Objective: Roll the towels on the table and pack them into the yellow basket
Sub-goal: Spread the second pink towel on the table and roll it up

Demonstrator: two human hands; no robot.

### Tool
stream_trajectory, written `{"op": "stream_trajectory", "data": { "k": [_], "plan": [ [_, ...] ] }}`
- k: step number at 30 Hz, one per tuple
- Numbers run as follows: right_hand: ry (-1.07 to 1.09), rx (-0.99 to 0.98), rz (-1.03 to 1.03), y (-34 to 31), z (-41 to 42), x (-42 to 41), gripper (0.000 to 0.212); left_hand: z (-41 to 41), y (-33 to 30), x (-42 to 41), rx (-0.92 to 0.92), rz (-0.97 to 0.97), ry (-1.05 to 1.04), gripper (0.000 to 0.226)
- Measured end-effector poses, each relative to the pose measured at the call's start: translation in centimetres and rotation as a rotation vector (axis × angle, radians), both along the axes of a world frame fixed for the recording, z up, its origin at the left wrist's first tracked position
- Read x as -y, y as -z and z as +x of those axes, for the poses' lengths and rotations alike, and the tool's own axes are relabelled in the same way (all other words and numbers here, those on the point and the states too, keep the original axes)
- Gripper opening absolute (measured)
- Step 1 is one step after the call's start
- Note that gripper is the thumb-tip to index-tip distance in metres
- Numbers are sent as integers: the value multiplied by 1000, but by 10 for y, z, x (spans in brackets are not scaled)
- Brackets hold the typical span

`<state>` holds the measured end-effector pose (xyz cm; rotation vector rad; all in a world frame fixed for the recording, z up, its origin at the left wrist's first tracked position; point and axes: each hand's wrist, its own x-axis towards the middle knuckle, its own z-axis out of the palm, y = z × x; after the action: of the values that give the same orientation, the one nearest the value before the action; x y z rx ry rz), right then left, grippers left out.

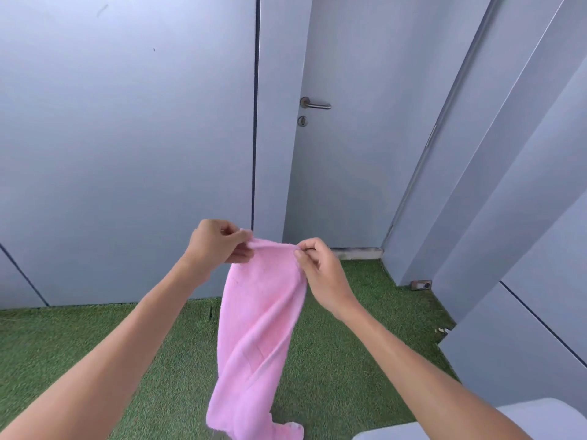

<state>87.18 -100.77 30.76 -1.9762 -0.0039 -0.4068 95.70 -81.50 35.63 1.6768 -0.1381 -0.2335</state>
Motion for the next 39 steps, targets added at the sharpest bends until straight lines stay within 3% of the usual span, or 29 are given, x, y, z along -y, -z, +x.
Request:
{"op": "stream_trajectory", "data": {
  "k": [3,5,7,9,16,22,25,27,30,32,33,36,39],
  "plan": [
    [-92,-27,-129,-11,5,8,12,1,9,-8,215,498,51,19],
    [-142,-35,-204,-18,11,9,13,-3,6,-6,348,598,158,25],
    [-185,-36,-265,-24,17,7,15,-6,1,1,370,529,360,29],
    [-198,-38,-289,-28,21,6,16,-12,0,9,439,546,427,19],
    [-316,-258,-169,-13,10,36,32,-9,-2,8,609,502,181,10],
    [-84,-288,-224,16,-18,96,28,15,-7,-23,584,558,-87,12],
    [-17,-188,-194,14,-20,101,24,11,-3,-19,591,663,3,10],
    [-68,-125,-225,4,-18,84,23,-2,0,-3,581,618,147,8],
    [-190,-82,-318,-16,-14,51,17,-18,11,23,546,528,398,35],
    [-241,-75,-351,-24,-13,42,19,-23,18,33,595,484,495,23],
    [-244,-80,-349,-24,-13,42,21,-24,20,35,604,460,513,14],
    [-252,-114,-282,-16,-16,47,23,-23,21,33,623,449,523,16],
    [-307,-242,-200,-4,-21,53,22,-14,15,25,676,454,403,12]
  ]
}}
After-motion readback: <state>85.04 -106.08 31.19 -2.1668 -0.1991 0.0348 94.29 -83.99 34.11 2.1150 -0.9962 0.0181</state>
